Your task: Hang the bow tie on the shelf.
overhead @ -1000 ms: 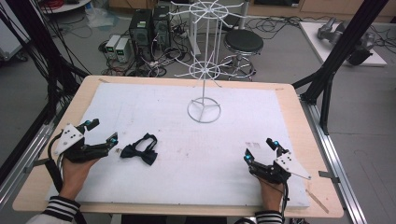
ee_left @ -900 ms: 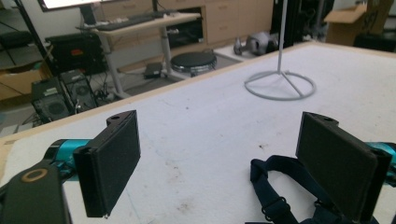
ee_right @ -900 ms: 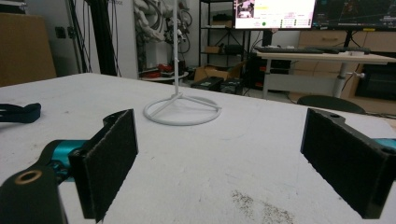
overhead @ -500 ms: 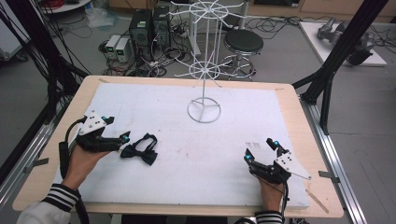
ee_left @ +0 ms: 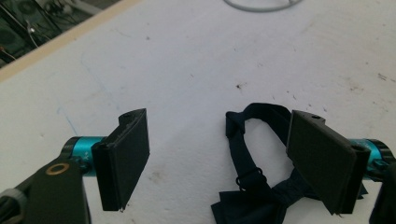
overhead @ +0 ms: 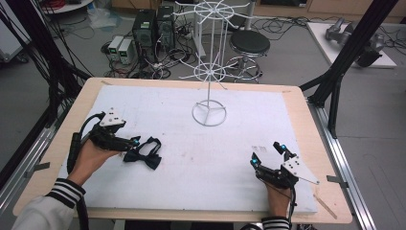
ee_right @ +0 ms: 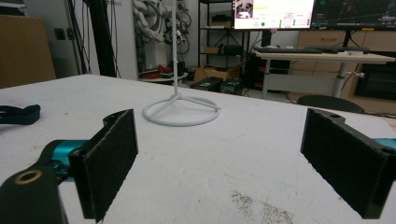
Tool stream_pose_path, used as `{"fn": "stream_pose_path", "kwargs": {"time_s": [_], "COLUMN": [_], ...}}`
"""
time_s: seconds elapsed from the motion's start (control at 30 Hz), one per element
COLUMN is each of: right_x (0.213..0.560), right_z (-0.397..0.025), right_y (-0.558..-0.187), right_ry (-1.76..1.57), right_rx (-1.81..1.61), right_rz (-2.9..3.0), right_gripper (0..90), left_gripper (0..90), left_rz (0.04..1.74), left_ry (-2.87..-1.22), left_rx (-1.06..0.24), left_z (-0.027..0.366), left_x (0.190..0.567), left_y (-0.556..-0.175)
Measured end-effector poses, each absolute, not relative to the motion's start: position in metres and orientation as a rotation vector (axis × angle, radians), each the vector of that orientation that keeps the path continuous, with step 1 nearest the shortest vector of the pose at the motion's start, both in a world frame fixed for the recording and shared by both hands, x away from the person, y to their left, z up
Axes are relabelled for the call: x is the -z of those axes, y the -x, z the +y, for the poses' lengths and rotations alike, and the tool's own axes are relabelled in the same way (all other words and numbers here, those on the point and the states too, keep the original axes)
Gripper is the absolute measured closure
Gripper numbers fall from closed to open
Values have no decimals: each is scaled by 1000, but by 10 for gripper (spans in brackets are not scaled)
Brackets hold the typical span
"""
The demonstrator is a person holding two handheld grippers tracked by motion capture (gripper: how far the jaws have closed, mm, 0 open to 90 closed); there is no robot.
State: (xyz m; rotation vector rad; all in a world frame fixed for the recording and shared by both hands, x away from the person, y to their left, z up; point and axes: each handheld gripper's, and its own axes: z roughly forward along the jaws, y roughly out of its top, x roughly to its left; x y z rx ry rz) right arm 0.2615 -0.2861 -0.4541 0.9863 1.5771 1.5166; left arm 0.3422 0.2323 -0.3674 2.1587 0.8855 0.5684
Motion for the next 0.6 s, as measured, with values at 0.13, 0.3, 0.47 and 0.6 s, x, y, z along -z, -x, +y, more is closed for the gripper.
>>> {"fn": "stream_pose_path", "kwargs": {"time_s": [0.13,0.3,0.47,0.6], "right_x": [454,454,454,454], "right_z": [-286,-286,-286,-286], "right_y": [-262,-262,-262,-261], "right_ry": [-986,-987,-986,-994], "right_rx": [-1516,-1515,-1516,-1520], "right_rz": [1576,1575,1575,1573], "right_gripper": [102,101,101,101], "left_gripper": [217,240,264,282], "left_rz": [907,907,926,958], "left_ry": [-2225,-2296,-2341,-2386], "left_rx": [-521,-464,-433,-393], "left_z": [226,217,210,206], "left_x": [368,369,371,378], "left_y": [-349,-356,-360,-363]}}
